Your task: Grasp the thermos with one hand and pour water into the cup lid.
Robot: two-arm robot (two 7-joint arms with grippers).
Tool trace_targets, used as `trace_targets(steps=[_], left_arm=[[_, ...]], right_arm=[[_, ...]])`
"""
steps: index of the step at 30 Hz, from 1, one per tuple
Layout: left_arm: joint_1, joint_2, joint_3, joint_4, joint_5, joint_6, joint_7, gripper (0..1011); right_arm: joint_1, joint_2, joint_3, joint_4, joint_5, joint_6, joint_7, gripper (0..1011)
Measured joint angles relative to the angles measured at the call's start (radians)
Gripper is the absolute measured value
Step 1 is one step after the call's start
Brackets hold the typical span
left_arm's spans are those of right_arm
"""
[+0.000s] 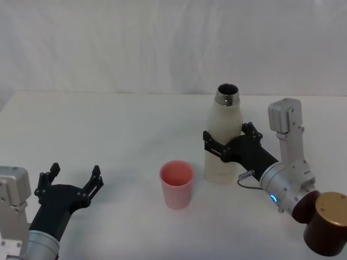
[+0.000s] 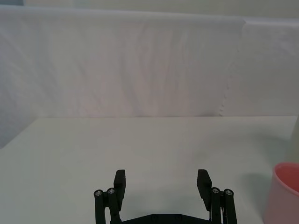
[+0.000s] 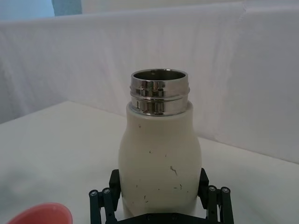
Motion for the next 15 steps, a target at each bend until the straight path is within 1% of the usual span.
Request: trace_targets(steps=[5, 9, 15], left_arm=[[0.000, 0.000, 0.000, 0.000, 0.000, 0.000, 0.000, 1001], [0.000, 0.000, 0.000, 0.000, 0.000, 0.000, 0.000, 1001], [0.000, 0.000, 0.000, 0.000, 0.000, 0.000, 0.000, 1001]], right_arm=[[-0.001, 0.000, 0.000, -0.001, 0.000, 0.000, 0.000, 1000], [-0.001, 0.001, 0.000, -0.001, 0.001, 0.000, 0.000, 959], [-0.002, 0.001, 0.000, -0.002, 0.001, 0.000, 0.000, 959]])
